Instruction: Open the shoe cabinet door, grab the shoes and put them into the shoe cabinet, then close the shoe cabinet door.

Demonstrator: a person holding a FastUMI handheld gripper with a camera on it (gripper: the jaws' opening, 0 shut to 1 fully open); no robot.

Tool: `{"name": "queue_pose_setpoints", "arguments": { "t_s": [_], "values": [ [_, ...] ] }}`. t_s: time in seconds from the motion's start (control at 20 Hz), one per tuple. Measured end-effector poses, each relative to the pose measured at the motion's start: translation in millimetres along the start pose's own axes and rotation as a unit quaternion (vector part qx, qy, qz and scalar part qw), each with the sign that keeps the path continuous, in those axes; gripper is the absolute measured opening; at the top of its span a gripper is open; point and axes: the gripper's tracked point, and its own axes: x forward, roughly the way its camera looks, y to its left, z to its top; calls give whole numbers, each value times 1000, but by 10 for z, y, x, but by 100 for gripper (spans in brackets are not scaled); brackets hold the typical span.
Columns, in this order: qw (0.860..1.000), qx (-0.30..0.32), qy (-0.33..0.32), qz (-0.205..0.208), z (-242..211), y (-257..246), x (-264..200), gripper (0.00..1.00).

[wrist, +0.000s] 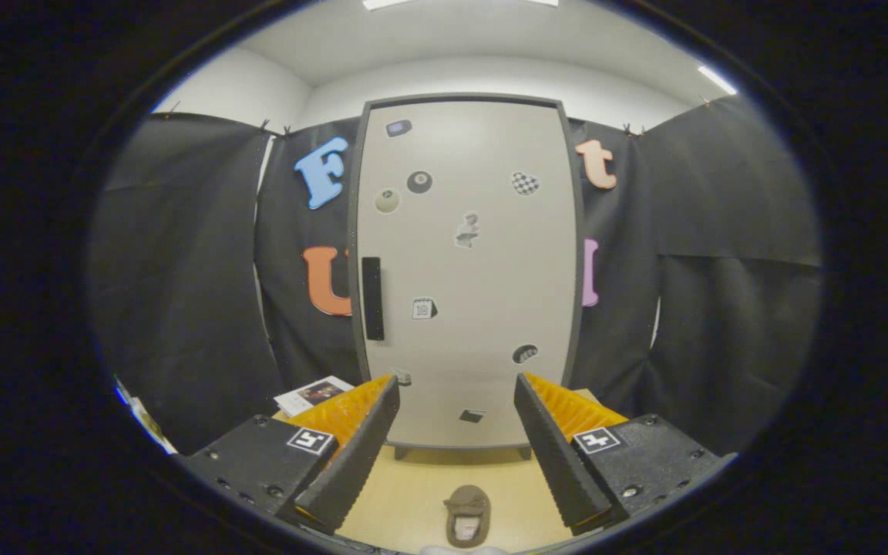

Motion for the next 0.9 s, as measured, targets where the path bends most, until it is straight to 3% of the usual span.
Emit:
{"name": "queue_pose_setpoints", "arguments": {
  "t_s": [0.4, 0.6, 0.9],
  "values": [
    [998, 11, 6, 58, 139, 820, 1120, 98],
    [999, 8, 9, 50, 206, 976, 1653, 96],
    [999, 15, 14, 37, 247, 970, 2095, 93]
  ]
}}
